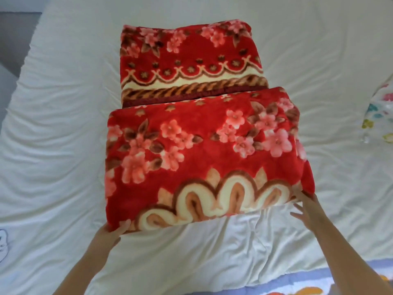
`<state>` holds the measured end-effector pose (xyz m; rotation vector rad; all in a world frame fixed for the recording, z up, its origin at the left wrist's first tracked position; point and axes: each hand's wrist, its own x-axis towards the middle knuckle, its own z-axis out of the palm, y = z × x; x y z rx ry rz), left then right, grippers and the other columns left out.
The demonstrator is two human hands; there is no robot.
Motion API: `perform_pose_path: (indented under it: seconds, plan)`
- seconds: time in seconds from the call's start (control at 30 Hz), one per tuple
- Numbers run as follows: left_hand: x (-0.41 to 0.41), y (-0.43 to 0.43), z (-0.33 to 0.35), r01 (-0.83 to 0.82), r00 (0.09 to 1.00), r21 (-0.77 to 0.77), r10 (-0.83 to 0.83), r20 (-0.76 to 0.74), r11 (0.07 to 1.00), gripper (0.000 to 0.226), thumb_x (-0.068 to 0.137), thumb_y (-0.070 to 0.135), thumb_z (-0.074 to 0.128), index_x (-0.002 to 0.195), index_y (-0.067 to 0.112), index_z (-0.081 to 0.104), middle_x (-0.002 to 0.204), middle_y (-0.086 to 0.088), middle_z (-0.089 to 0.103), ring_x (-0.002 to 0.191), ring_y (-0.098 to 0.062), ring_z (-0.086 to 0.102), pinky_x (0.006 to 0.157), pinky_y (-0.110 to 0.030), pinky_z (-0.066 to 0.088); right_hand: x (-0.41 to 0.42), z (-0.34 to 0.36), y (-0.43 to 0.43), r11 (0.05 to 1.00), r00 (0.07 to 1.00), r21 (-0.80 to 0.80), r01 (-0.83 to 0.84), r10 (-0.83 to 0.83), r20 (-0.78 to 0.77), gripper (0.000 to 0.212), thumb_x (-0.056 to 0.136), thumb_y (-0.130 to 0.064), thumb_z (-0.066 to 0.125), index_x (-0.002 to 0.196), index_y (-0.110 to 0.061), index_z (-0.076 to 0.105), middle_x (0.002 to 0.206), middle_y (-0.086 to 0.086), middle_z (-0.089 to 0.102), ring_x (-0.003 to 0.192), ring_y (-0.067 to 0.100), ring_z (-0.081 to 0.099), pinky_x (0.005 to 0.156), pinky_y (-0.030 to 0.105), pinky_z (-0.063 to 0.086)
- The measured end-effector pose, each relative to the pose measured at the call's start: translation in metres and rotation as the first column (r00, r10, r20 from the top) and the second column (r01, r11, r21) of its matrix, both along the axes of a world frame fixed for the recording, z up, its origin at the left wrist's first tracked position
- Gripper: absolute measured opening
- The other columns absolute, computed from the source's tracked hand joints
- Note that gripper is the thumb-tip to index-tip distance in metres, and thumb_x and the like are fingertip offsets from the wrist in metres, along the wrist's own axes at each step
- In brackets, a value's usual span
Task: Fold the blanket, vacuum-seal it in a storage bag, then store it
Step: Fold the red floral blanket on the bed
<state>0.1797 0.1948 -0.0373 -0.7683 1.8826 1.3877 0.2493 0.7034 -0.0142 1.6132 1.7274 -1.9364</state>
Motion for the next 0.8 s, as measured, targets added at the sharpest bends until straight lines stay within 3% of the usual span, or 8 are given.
perform_pose_path:
  seconds: [0.07,0.17,0.27,0.43,0.57,0.73,0.8]
  plan:
    - [0.006,0.013,0.000,-0.093,0.990,-0.127,0.078,-0.117,0.988,0.034,0.078,0.040,0.073,0.099,0.013,0.065,0.090,-0.004,0.068,0.096,-0.027,0.061,0.079,-0.031,0.046,-0.004,-0.003,0.001,0.996,0.997,0.064,0.068,-0.067,-0.029,0.039,0.074,-0.045,0.074,0.100,-0.020,0.060,0.072,-0.005,0.066,0.095,0.023,0.061,0.095,0.052,0.046]
    - [0.008,0.023,0.010,-0.155,0.961,-0.182,0.106,-0.255,0.971,0.032,0.090,0.041,0.058,0.098,0.011,0.063,0.082,-0.004,0.065,0.079,-0.024,0.059,0.063,-0.029,0.044,0.001,0.001,0.000,0.978,0.979,0.111,0.178,-0.164,-0.122,0.038,0.078,-0.032,0.076,0.104,-0.008,0.064,0.054,-0.004,0.066,0.071,0.015,0.066,0.082,0.043,0.055]
    - [0.007,0.019,0.022,-0.212,0.934,-0.165,0.150,-0.325,0.963,0.040,0.090,0.049,0.053,0.097,0.010,0.061,0.081,-0.004,0.063,0.079,-0.024,0.057,0.066,-0.032,0.043,0.011,0.018,-0.002,0.970,0.972,0.147,0.194,-0.170,-0.164,0.043,0.078,-0.020,0.077,0.111,0.003,0.063,0.061,0.005,0.070,0.063,0.018,0.070,0.072,0.039,0.059]
    - [0.008,0.005,0.060,-0.291,0.898,-0.177,0.205,-0.390,0.940,0.043,0.091,0.051,0.051,0.097,0.008,0.058,0.090,-0.009,0.060,0.085,-0.028,0.056,0.076,-0.036,0.044,0.023,0.062,-0.020,0.956,0.962,0.187,0.225,-0.187,-0.202,0.035,0.075,-0.010,0.077,0.104,0.003,0.061,0.088,0.018,0.068,0.071,0.026,0.068,0.065,0.036,0.061]
    - [0.026,-0.024,0.099,-0.296,0.883,-0.224,0.177,-0.435,0.928,0.046,0.090,0.050,0.053,0.095,0.005,0.060,0.092,-0.012,0.059,0.086,-0.029,0.055,0.075,-0.036,0.043,0.063,0.089,-0.051,0.964,0.968,0.163,0.208,-0.180,-0.174,0.034,0.077,-0.009,0.076,0.105,0.002,0.061,0.089,0.014,0.065,0.080,0.028,0.064,0.060,0.032,0.057]
    - [0.093,-0.064,0.149,-0.168,0.923,-0.387,0.007,-0.385,0.907,0.051,0.089,0.050,0.055,0.086,0.000,0.060,0.087,-0.019,0.058,0.081,-0.030,0.052,0.072,-0.035,0.039,0.165,0.121,-0.078,0.974,0.983,0.148,0.169,-0.156,-0.098,0.034,0.073,-0.009,0.079,0.100,0.005,0.063,0.079,0.012,0.063,0.067,0.024,0.061,0.057,0.029,0.058]
    - [0.128,-0.076,0.172,-0.100,0.942,-0.453,-0.062,-0.330,0.886,0.054,0.090,0.048,0.056,0.088,-0.005,0.062,0.086,-0.021,0.059,0.080,-0.031,0.052,0.070,-0.033,0.037,0.207,0.141,-0.077,0.982,0.989,0.129,0.139,-0.131,-0.068,0.034,0.071,-0.010,0.080,0.097,0.006,0.063,0.078,0.013,0.064,0.067,0.026,0.061,0.066,0.031,0.059]
